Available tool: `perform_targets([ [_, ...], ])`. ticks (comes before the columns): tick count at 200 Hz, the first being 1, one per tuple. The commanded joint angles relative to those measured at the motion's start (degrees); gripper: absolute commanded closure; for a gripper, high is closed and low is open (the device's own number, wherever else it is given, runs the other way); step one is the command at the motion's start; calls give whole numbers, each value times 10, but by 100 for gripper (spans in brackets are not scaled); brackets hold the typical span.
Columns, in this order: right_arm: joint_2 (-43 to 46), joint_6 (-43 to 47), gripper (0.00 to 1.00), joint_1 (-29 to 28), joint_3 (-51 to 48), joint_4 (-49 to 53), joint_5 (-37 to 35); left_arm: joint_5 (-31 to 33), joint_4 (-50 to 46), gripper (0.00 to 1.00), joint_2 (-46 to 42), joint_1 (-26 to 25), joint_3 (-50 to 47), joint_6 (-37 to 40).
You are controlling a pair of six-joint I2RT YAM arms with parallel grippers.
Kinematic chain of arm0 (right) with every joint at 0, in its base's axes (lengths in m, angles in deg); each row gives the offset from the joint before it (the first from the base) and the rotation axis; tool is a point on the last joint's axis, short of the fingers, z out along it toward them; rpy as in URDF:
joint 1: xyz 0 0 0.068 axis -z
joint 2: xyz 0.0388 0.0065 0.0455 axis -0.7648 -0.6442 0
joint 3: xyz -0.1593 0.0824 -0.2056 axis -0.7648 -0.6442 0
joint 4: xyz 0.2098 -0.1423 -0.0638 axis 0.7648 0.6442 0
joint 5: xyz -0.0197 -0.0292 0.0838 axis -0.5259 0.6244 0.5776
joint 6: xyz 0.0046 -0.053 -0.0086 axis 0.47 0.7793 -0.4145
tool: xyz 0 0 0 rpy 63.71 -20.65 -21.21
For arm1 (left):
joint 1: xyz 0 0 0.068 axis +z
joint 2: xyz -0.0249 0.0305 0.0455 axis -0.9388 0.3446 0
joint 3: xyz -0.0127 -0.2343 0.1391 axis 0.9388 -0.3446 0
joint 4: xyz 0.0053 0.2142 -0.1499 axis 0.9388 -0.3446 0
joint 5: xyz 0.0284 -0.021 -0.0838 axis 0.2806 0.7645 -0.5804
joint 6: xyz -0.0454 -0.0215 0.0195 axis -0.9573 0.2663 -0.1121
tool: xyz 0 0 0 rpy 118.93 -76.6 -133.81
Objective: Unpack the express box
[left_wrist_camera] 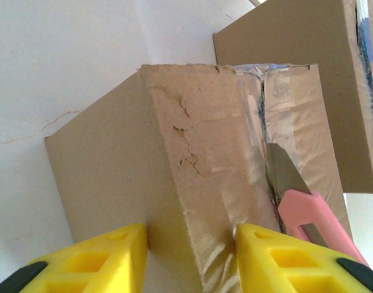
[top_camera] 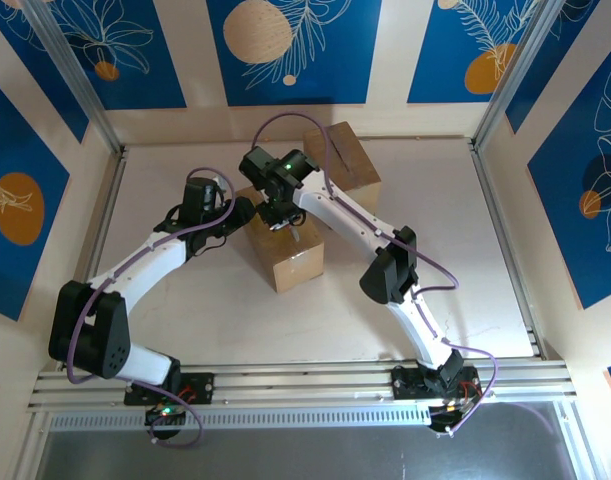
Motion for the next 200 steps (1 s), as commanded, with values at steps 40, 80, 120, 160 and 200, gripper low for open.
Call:
perform_targets([
  [40, 56, -37, 100, -33, -78, 81, 13, 29, -48, 59, 16, 7, -16, -5],
  [80, 85, -53, 100, -41, -113, 86, 21, 30, -49, 59, 19, 7, -16, -4],
  [120, 116, -68, 100, -46, -164, 89, 26, 31, -48, 59, 20, 7, -16, -3],
  [160, 159, -87, 100, -53, -217, 84, 22, 32, -48, 59, 20, 7, -16, -2],
  [200, 198, -105, 100, -60, -266, 78, 27, 32, -49, 59, 22, 7, -16, -2],
])
